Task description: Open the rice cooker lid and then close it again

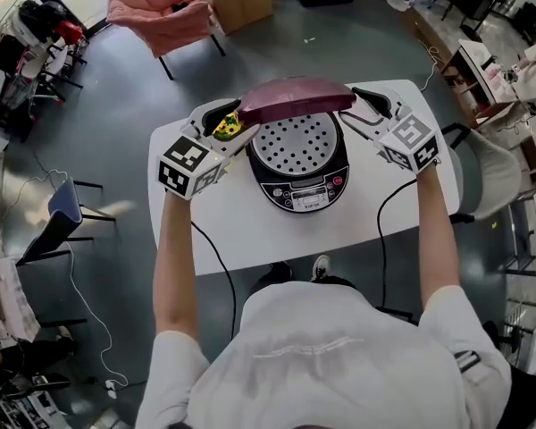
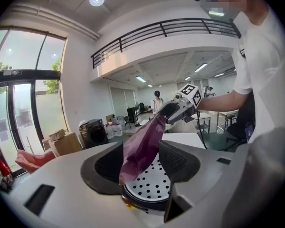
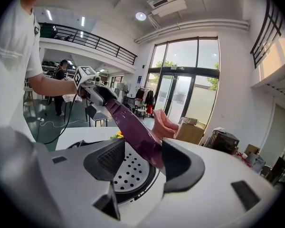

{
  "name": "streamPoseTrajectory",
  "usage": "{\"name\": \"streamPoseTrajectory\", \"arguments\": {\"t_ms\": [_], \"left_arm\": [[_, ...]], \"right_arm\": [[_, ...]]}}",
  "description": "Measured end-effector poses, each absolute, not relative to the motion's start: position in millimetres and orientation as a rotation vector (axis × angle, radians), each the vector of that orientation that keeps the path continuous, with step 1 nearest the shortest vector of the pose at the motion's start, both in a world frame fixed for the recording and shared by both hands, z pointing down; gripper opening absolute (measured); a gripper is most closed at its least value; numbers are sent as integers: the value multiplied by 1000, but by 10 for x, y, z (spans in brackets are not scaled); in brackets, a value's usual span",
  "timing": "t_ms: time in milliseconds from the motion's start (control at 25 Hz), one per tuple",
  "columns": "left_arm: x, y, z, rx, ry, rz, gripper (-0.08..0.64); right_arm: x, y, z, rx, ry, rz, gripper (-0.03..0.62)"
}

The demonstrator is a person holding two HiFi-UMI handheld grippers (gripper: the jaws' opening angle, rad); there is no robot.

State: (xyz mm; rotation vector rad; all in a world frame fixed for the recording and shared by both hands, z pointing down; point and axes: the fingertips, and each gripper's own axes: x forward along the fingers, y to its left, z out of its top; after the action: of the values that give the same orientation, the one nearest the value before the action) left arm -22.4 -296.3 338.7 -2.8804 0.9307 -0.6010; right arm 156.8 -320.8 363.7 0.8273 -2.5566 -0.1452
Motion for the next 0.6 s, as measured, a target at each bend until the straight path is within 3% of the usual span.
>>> {"name": "streamPoseTrajectory", "arguments": {"t_ms": [600], "left_arm": [[-172, -2643, 3701, -2899, 994, -674, 213]], "right_arm": [[1627, -2850, 3884, 749, -2591, -59, 249]]}}
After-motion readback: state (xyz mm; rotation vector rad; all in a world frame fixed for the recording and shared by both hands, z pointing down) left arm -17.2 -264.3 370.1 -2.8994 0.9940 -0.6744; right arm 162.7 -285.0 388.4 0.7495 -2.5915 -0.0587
